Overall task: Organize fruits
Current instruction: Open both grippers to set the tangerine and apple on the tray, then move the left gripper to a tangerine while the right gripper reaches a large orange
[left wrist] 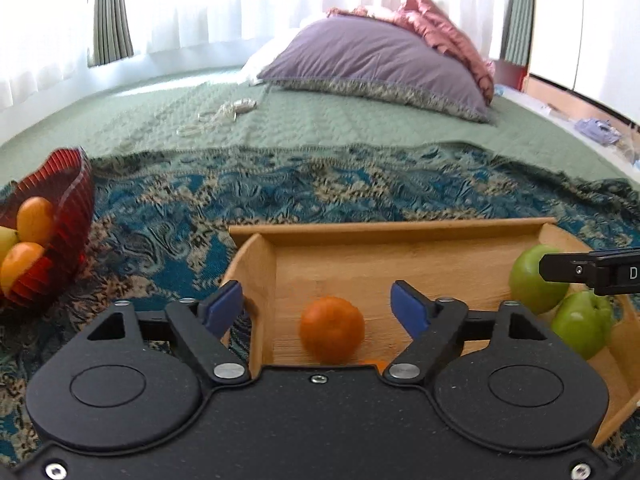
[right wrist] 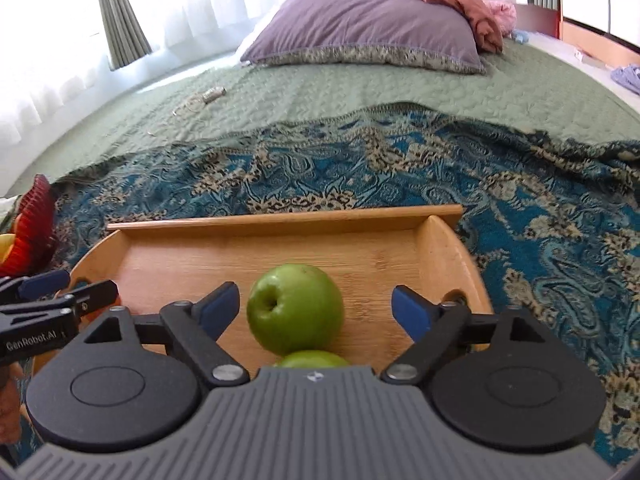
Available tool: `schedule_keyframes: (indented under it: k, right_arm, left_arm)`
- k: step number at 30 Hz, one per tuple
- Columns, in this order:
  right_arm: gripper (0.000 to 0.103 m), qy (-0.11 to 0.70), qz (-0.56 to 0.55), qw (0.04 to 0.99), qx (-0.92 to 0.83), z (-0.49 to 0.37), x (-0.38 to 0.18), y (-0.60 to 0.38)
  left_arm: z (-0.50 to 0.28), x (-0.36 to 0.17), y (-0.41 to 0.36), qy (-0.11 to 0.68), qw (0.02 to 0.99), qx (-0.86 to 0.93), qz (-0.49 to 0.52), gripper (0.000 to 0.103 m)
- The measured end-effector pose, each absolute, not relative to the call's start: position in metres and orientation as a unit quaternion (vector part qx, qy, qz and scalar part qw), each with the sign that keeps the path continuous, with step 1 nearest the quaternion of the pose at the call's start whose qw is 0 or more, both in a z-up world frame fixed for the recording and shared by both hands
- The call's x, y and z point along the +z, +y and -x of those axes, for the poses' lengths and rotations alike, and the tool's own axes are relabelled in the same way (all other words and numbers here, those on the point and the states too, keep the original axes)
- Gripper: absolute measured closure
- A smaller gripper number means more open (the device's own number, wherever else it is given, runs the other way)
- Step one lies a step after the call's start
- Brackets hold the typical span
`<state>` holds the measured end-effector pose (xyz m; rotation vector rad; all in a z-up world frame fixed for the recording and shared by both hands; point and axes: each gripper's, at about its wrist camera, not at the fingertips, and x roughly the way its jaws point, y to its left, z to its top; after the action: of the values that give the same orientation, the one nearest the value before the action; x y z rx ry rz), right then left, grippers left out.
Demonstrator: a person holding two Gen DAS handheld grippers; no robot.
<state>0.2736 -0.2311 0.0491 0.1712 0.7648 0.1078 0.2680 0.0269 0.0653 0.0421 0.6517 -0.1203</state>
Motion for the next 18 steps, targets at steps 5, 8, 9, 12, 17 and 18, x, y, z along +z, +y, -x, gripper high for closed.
schedule_keyframes:
  k: [5, 8, 9, 12, 17, 18]
  right_arm:
    - [0.002, 0.332, -0.085, 0.937, 0.074, -0.243, 0.062, -0.237]
    - [0.0, 0.3, -0.084, 0.946, 0.095, -0.216, 0.066, -0.237]
    - [0.0, 0.291, -0.084, 0.948, 0.099, -0.209, 0.067, -0.236]
    - [0.0, 0.266, -0.083, 0.954, 0.111, -0.181, 0.065, -0.234]
    - [0.0, 0.238, -0.061, 0.962, 0.118, -0.138, 0.055, -0.225]
    - [0.0, 0.232, -0.054, 0.964, 0.118, -0.13, 0.053, -0.223]
  left_arm:
    - [-0.233, 0.078, 0.03, 0.296, 0.952, -0.077, -0.022, 0.008]
    - [-0.206, 0.08, 0.032, 0.288, 0.954, -0.079, -0.026, 0.007]
    - [-0.196, 0.079, 0.033, 0.285, 0.955, -0.08, -0.025, 0.007]
    - [-0.168, 0.073, 0.036, 0.283, 0.955, -0.081, -0.029, 0.007]
    - [-0.125, 0.064, 0.041, 0.278, 0.958, -0.066, -0.021, 0.007]
    - [-0.115, 0.062, 0.042, 0.275, 0.959, -0.067, -0.02, 0.007]
